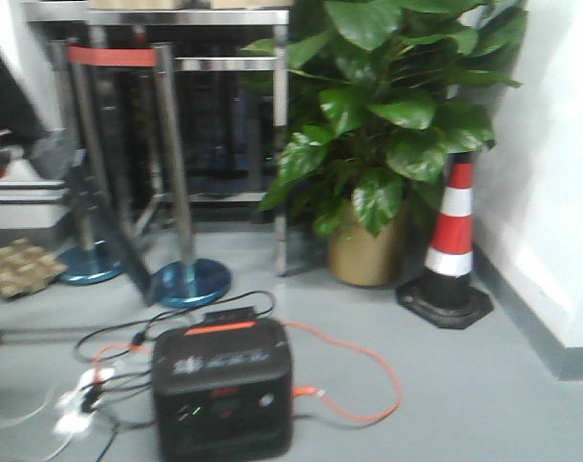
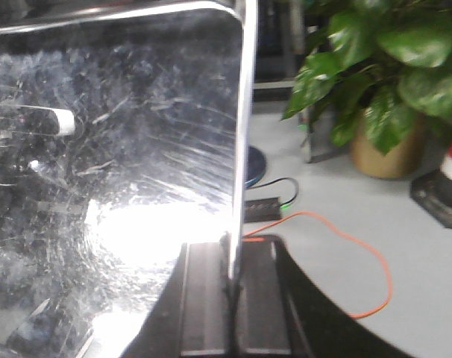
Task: Stack silver trays without gaps
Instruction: 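Hold the silver tray with both grippers while driving to the other shelf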
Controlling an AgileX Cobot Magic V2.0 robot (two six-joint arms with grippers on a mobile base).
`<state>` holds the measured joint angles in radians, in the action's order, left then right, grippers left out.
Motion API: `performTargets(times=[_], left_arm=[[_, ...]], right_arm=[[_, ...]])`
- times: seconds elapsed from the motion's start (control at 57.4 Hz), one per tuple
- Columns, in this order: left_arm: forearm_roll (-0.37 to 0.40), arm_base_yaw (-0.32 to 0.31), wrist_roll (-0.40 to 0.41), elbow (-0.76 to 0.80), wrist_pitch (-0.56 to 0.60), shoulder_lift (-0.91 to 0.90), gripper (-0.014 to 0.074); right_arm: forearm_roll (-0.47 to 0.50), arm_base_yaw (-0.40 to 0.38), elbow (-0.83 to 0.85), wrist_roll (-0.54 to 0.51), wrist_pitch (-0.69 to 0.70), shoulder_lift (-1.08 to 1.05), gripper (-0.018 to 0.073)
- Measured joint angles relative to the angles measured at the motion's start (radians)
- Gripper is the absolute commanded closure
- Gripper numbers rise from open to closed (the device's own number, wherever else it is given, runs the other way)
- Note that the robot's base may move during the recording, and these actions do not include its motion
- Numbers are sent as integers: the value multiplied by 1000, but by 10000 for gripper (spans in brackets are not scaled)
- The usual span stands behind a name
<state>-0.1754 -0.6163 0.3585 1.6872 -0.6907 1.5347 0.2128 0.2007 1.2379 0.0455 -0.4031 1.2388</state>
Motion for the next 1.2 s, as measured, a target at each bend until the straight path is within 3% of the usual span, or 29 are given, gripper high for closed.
performTargets(times=[1.203], left_arm=[[-6, 0, 0, 0, 2, 0, 616]], right_arm=[[0, 0, 0, 0, 0, 0, 638]])
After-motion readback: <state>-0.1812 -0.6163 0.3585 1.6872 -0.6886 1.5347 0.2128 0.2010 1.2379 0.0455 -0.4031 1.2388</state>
